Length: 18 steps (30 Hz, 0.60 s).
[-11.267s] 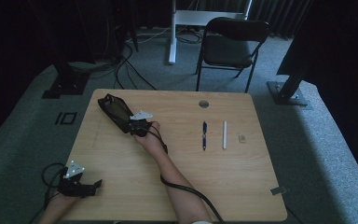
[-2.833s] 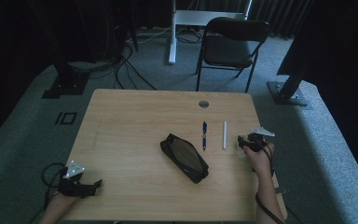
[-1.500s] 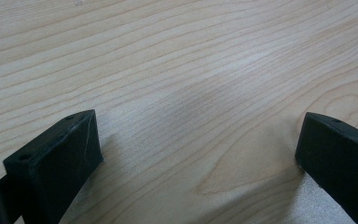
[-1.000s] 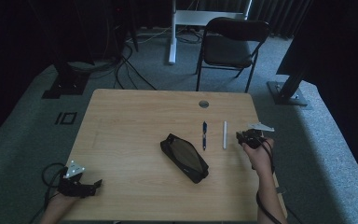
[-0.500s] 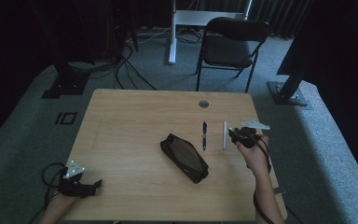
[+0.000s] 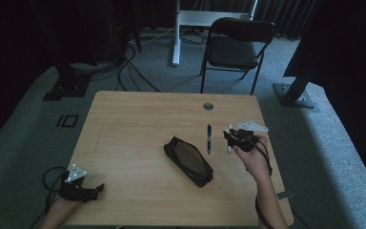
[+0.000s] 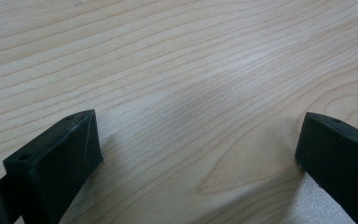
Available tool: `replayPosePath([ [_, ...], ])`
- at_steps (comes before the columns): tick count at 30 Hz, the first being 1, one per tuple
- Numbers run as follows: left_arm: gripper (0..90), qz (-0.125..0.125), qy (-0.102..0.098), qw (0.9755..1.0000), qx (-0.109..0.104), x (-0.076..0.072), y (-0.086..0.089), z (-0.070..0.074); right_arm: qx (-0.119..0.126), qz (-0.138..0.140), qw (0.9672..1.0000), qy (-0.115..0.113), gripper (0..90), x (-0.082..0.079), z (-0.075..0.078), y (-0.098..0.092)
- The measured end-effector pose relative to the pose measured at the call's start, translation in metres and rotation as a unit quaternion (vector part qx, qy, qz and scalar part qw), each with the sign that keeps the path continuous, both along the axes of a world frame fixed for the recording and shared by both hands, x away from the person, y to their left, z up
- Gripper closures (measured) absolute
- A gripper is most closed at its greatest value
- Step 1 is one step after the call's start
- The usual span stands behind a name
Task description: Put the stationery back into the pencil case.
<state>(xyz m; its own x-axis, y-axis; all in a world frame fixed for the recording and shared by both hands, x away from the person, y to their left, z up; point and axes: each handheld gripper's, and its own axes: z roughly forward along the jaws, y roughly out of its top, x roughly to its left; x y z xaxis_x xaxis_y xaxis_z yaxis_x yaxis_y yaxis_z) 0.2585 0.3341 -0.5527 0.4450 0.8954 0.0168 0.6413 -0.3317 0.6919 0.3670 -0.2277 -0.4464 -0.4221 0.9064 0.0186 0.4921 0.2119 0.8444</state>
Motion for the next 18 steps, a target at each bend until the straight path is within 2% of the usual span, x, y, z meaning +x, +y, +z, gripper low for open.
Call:
replayPosePath([
  [18,0.1,0.0,0.0,1.0,0.001,0.0,0.0,0.0,0.005,0.053,0.9985,-0.011,68.2,-0.014,0.014,0.034],
])
